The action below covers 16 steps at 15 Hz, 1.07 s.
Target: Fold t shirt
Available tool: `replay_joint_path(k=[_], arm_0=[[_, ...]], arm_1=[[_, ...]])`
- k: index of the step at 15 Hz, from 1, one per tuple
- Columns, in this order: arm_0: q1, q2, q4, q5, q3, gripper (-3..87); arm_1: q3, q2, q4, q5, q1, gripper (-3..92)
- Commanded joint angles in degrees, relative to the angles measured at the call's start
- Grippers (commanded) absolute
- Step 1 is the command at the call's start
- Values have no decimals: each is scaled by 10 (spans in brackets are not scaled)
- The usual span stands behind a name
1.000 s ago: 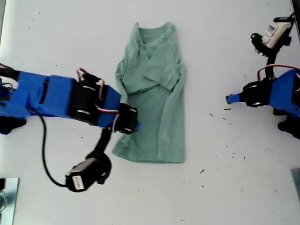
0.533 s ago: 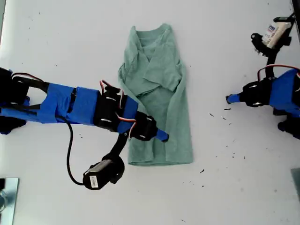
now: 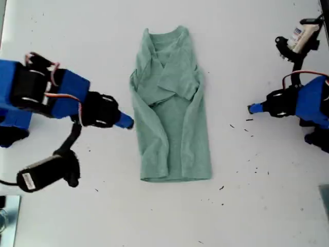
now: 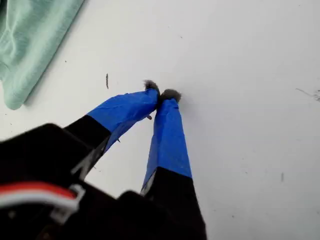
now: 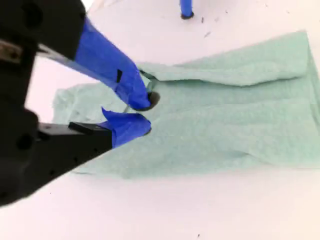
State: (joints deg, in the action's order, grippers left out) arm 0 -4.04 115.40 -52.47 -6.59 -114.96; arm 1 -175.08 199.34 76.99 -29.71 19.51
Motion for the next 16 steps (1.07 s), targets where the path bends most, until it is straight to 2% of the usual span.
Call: replay_joint_path(k=[1,4,8,11,13,14,15,16], arm_0=[[-25,192,99,54,-381,-2],[-7,326,137,116,-533,-2],[-30,422,109,122,-606,-2],[-1,391,77,126,-490,-2],[28,354,47,128,-347,-2],[47,317,25,125,-264,65],[66,246,-18,124,-161,200],[89,156,-66,113,-43,230]], arm_1=[[-26,11,1,8,-4,22],[-26,11,1,7,-2,22],[-26,10,1,9,-1,22],[30,2,-5,47,-53,24],[249,-180,-6,123,-120,24],[388,-321,-4,149,-173,86],[519,-458,-2,162,-215,251],[655,-589,21,161,-250,360]])
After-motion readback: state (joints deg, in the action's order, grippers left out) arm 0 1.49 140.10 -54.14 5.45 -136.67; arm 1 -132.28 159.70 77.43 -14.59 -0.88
